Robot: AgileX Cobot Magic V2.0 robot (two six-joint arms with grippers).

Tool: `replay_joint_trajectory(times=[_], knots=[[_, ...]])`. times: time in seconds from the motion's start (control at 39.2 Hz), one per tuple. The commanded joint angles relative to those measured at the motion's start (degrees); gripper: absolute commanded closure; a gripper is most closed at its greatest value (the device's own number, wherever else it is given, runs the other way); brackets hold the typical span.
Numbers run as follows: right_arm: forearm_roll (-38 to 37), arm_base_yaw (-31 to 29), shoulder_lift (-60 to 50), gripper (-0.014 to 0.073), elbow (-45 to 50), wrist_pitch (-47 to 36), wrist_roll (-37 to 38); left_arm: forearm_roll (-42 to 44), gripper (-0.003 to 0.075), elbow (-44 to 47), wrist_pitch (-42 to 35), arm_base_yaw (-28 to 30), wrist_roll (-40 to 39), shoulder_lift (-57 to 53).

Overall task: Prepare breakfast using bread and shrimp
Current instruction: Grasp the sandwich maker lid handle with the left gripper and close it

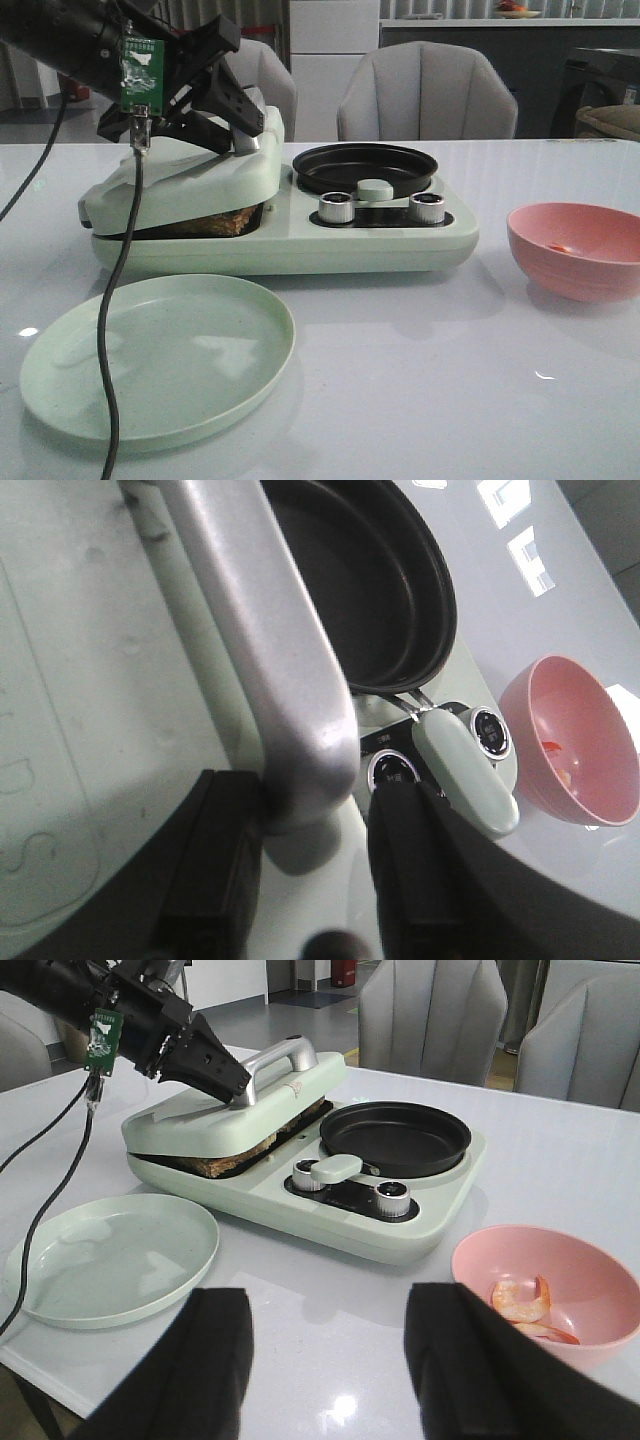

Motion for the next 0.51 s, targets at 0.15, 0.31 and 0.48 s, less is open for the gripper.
replay_joint_trajectory(times=[0.15, 0.31, 0.48], knots=[[0.0, -0.25, 0.56, 0.0133, -1.39, -4.94, -0.55, 0.23, 0.0379, -1.88, 0.23, -0.37, 0.01, -3.25], [0.0, -0.25, 0.56, 0.0133, -1.39, -4.94, -0.55, 8.64, 0.0379, -3.51, 0.45, -0.37, -2.9, -5.56], [0.0, -0.25, 0.56, 0.0133, -1.39, -4.94, -0.55, 27.69, 0.0379, -7.95, 1.7, -0.3, -16.55, -9.71]])
